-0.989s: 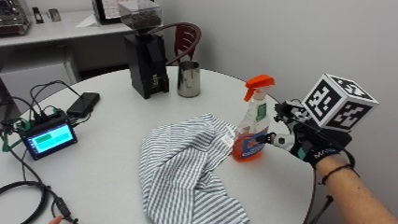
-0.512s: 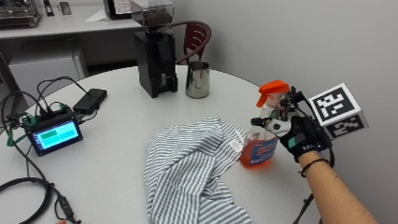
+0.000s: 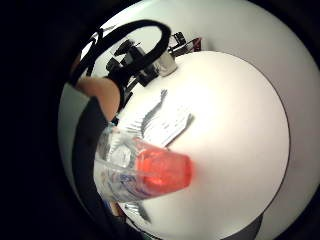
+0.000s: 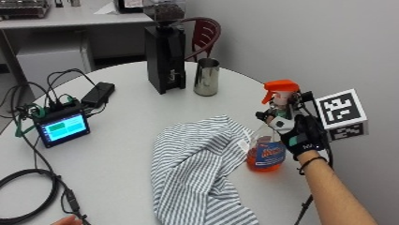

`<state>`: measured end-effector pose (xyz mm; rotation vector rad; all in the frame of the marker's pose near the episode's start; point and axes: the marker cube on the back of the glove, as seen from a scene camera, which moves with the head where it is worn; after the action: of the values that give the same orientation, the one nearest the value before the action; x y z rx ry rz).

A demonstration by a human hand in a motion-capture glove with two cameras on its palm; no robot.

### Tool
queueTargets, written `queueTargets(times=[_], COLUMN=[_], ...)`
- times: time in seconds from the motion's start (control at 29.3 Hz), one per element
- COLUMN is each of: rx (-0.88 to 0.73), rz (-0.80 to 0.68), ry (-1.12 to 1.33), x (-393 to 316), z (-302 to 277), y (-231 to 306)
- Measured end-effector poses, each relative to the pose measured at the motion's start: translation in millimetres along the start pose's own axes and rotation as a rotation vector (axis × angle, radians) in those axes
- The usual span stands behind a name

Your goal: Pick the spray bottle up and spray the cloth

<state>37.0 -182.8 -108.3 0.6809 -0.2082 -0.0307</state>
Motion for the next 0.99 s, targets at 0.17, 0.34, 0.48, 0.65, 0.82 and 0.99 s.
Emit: queueTargets(times=[0.17, 0.34, 0.48, 0.65, 0.82, 0.99], rx=[0.021, 0.006, -0.042, -0.124, -0.170, -0.256], rz=[0.016, -0.016, -0.093, -0.226, -0.290, -0.283], ry=[0.005, 0.097, 0.344, 0.719, 0.899, 0.947], x=[5.9, 2.5, -20.3, -61.3, -86.3, -63.6], z=[0.4, -0.7, -4.4, -12.6, -5.9, 21.4], y=[6.8, 16.6, 15.5, 4.0, -3.0, 11.3])
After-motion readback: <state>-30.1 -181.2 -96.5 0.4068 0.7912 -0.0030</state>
